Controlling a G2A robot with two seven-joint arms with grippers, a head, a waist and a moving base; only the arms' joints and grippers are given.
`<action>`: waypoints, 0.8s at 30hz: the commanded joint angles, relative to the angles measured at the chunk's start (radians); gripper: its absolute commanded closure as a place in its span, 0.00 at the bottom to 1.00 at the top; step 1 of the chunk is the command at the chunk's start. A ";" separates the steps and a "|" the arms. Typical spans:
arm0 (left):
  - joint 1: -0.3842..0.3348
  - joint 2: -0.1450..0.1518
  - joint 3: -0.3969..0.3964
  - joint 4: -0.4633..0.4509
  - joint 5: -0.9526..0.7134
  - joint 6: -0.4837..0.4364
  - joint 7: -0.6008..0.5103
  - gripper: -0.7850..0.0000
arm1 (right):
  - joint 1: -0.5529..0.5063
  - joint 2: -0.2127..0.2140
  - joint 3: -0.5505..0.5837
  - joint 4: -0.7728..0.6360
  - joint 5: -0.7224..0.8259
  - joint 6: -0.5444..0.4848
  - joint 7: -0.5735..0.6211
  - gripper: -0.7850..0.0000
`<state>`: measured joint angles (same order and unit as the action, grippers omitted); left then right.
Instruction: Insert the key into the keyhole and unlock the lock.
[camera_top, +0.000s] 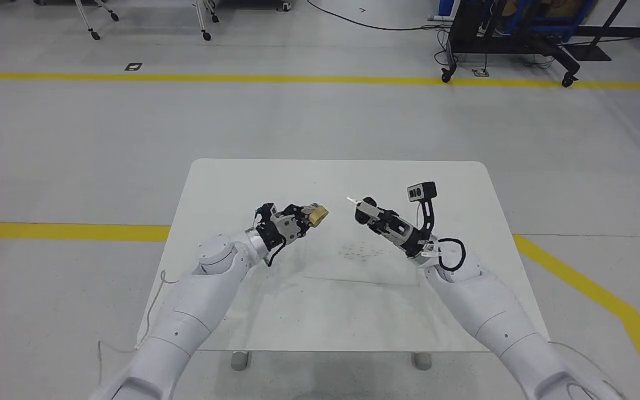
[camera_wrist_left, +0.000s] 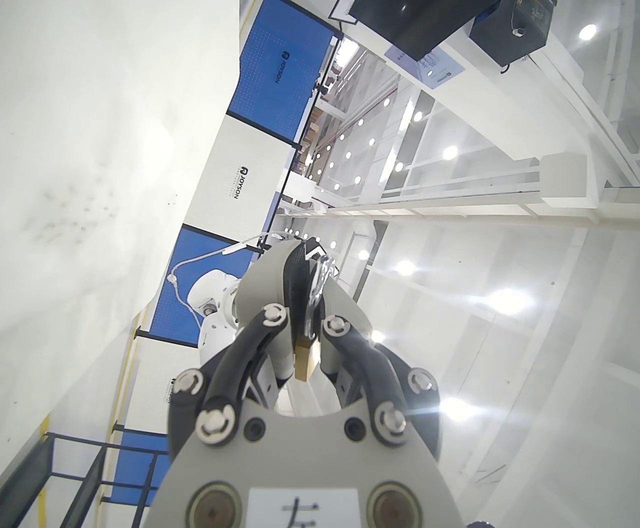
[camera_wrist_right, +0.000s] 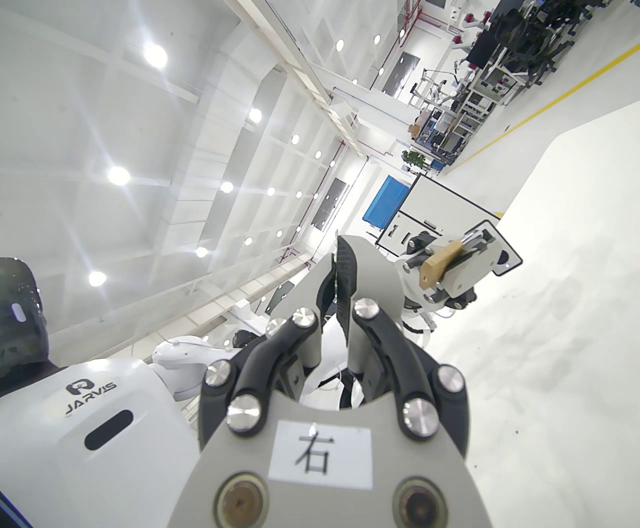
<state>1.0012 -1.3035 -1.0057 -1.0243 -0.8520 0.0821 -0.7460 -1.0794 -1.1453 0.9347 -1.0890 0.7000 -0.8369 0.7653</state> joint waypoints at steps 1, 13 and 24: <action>0.000 0.000 0.000 0.000 0.000 0.000 0.000 1.00 | 0.000 0.000 0.000 0.000 0.000 0.000 0.000 1.00; -0.001 -0.002 -0.047 -0.008 -0.072 0.090 0.093 1.00 | -0.018 -0.026 -0.046 -0.032 -0.098 0.183 -0.171 1.00; -0.023 -0.005 -0.031 0.003 0.048 0.070 0.139 1.00 | -0.137 -0.014 -0.015 -0.280 -0.190 0.529 -0.337 1.00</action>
<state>0.9804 -1.3089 -1.0363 -1.0226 -0.8181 0.1566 -0.6128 -1.2076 -1.1598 0.9181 -1.3373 0.5248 -0.3365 0.4441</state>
